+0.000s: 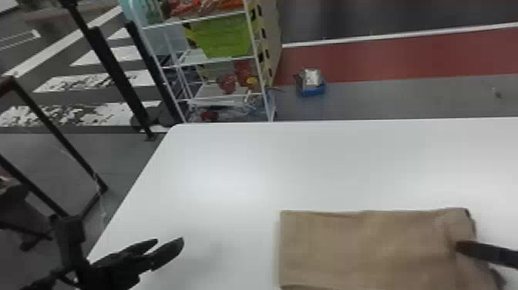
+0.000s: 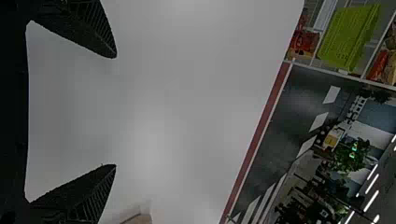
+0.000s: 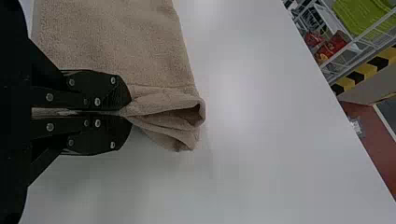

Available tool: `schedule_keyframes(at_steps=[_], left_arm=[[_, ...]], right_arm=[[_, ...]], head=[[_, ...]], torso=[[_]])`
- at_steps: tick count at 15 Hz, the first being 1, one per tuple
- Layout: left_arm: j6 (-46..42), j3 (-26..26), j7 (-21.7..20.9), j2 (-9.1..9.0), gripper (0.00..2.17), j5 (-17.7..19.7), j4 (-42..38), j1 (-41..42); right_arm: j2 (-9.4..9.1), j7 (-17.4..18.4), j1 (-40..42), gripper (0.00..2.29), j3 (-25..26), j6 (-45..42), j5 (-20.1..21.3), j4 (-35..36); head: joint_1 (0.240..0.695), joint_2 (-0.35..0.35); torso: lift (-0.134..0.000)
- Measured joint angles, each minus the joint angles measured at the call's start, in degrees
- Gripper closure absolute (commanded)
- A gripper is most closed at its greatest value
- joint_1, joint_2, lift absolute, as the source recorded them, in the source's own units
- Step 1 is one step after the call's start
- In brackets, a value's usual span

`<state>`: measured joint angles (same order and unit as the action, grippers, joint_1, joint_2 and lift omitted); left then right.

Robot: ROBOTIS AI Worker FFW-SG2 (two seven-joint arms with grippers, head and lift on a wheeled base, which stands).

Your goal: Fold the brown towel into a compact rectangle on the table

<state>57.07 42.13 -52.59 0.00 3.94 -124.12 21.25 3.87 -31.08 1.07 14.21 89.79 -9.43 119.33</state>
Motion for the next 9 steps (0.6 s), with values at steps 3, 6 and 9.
schedule_keyframes(at_steps=[3,6,9], left_arm=[[-0.07,0.19,-0.45,0.00,0.06,4.27,-3.06,2.13],[-1.61,-1.93,-0.20,0.00,0.07,5.96,-4.15,3.00],[-6.79,-8.06,2.43,0.00,0.07,6.33,-2.70,4.44]], right_arm=[[0.00,-0.04,1.12,1.48,0.56,0.00,-1.26,3.43],[0.00,-0.03,2.45,1.48,1.21,0.00,-1.90,5.35],[-0.31,0.15,3.13,1.48,1.24,0.00,-1.66,5.55]], head=[[0.695,0.277],[0.695,0.241],[0.695,0.190]], torso=[[-0.124],[-0.124],[-0.124]])
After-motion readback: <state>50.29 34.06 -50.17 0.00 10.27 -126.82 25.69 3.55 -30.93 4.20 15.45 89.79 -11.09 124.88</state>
